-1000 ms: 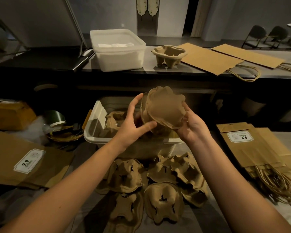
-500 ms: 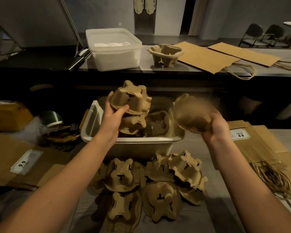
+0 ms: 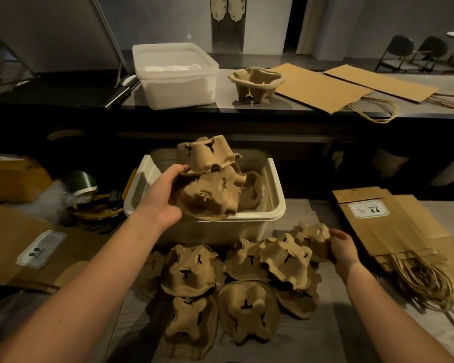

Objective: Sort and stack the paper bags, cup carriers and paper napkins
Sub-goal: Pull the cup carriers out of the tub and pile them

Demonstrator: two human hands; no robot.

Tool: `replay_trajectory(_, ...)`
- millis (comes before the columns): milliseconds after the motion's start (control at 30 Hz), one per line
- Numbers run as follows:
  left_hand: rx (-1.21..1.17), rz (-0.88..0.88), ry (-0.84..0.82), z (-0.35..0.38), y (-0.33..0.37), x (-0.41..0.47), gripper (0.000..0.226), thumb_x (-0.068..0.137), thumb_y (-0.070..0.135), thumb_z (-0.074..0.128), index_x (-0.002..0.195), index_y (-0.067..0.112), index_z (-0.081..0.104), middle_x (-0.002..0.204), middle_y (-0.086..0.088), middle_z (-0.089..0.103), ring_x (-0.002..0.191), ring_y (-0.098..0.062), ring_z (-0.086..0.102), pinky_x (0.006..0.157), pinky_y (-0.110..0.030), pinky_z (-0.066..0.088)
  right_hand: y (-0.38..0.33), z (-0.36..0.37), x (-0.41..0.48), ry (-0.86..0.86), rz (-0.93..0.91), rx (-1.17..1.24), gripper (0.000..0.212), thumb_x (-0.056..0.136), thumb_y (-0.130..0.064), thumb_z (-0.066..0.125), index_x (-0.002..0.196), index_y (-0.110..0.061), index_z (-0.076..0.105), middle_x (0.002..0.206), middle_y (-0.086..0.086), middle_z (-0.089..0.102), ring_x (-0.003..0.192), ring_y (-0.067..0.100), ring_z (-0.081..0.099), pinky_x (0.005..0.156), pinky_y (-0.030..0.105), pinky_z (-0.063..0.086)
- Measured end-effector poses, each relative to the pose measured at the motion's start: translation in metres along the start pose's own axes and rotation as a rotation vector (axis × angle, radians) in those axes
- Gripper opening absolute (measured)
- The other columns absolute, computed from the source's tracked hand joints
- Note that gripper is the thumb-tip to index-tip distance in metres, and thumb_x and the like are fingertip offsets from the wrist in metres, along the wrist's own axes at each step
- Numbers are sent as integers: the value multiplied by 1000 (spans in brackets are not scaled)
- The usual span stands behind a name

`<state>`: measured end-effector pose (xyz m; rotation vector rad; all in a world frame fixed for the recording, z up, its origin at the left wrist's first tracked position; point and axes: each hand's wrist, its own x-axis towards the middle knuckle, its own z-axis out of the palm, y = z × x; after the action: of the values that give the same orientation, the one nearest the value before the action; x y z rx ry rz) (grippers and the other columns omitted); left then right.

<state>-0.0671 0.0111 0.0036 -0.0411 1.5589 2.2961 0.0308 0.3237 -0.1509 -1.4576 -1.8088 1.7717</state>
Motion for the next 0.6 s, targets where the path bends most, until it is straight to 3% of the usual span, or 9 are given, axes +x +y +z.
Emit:
replay_trajectory(133,121,16,-6,-6,2,-5,20,94,24,48,79,19,60,57,8,65,64,-9,63,66,-28,44,-1,2,-14,179,-105,-369,25,95,-17,46,115,-13,60,137,15,41,124,37,37,105,49,34)
replay_trajectory(233,158,-11,-70,-9,3,-8,18,94,22,46,83,19,60,56,6,65,63,-11,63,60,-25,47,-13,2,-23,188,-318,-298,22,96,-13,46,112,-14,60,136,14,41,129,34,32,105,48,30)
replay_trajectory(333,126,-52,-178,-11,1,-11,21,95,15,42,103,21,60,68,2,70,64,-11,68,55,-22,53,-45,14,-50,49,-476,-138,17,96,-13,46,104,-22,57,118,7,56,113,22,50,97,39,42)
replay_trajectory(433,128,-77,-234,-12,-5,-14,38,94,12,44,131,19,50,81,-1,72,73,-15,69,58,-24,54,-82,33,-91,-96,-671,-126,14,96,-17,47,100,-27,56,104,-8,58,103,11,55,89,30,46)
replay_trajectory(533,107,-87,-220,-13,-10,-19,40,94,12,44,135,13,47,78,-1,72,71,-14,70,56,-23,54,-105,42,-137,-414,-847,-116,18,91,-27,55,102,-41,53,105,-19,56,99,-3,55,85,23,48)
replay_trajectory(600,60,-80,-228,-15,-12,-24,34,93,14,45,127,14,53,79,-2,71,72,-14,70,57,-23,54,-110,44,-158,-642,-960,-244,41,79,-44,64,114,-52,44,119,-28,46,111,-10,46,91,15,45)
